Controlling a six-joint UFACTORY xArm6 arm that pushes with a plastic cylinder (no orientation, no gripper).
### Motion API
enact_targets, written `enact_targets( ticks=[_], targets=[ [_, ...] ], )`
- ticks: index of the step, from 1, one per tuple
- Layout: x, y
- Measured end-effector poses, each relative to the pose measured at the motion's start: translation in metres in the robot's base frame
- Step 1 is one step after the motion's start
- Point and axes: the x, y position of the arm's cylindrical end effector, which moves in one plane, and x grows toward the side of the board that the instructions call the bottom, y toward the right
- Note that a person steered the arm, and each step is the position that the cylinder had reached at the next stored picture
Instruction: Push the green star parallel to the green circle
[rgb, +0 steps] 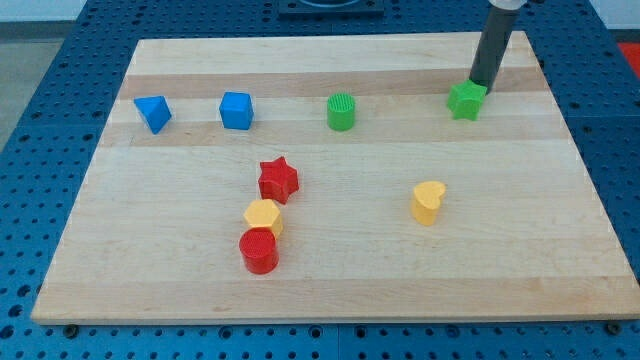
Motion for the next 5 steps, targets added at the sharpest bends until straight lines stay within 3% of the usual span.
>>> enact_targets(
  ticks=[5],
  targets=[
    [0.016, -0.006]
  ],
)
